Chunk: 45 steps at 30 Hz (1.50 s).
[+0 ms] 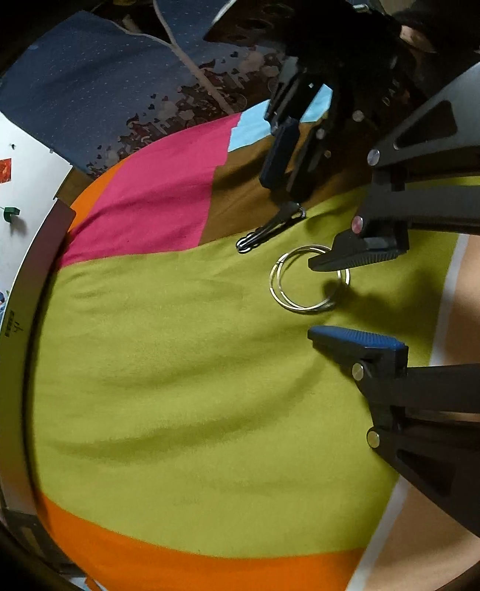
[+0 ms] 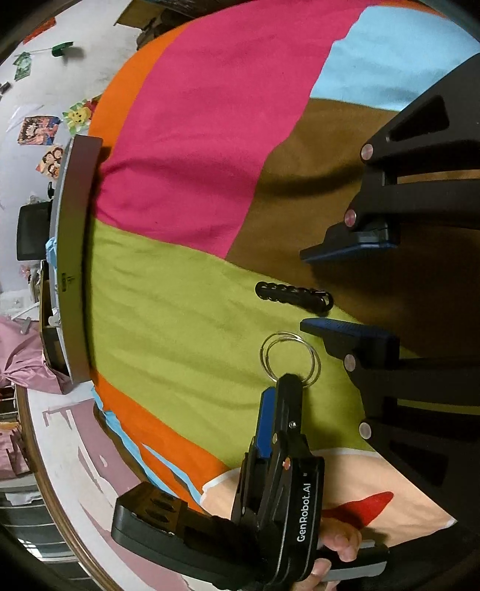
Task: Organize jewelry
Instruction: 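Grasp the silver hoop rings with the left tool while the right tool grasps the black hair clip, then carry the hoop rings and hair clip up over the tray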
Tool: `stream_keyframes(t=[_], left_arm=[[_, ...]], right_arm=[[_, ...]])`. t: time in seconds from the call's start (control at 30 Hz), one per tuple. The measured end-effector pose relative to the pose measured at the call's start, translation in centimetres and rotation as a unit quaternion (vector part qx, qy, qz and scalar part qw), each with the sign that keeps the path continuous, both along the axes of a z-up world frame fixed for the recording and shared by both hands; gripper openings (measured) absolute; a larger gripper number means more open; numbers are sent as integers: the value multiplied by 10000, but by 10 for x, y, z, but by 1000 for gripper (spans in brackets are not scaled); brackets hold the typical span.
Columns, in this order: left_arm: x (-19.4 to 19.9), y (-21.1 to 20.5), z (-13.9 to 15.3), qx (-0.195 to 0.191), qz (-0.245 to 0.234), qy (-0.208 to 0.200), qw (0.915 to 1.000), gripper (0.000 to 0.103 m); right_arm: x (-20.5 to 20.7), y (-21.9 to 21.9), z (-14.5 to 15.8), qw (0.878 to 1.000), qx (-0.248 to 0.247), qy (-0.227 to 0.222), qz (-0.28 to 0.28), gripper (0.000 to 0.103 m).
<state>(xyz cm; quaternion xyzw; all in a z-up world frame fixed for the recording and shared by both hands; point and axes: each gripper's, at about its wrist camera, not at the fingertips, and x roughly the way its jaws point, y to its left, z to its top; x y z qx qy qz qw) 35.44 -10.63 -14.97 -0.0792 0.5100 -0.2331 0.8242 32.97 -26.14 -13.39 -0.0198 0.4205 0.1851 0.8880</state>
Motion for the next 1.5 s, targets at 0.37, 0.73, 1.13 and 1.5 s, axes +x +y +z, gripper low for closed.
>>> stream_keyframes(t=[0.37, 0.73, 1.13, 1.5], left_arm=[[5, -7, -9, 76, -57, 104, 9999, 8], [1, -10, 2, 168, -53, -117, 9998, 4], [-11, -2, 67, 178, 280, -1159, 9927, 4], [26, 14, 123, 126, 723, -1796, 9810, 4]], right_arm=[[9, 14, -15, 9996, -158, 209, 143, 24], [3, 12, -8, 9998, -158, -18, 103, 13], [-13, -7, 42, 9950, -66, -948, -318, 13], [12, -20, 108, 9844, 280, -1591, -692, 13]])
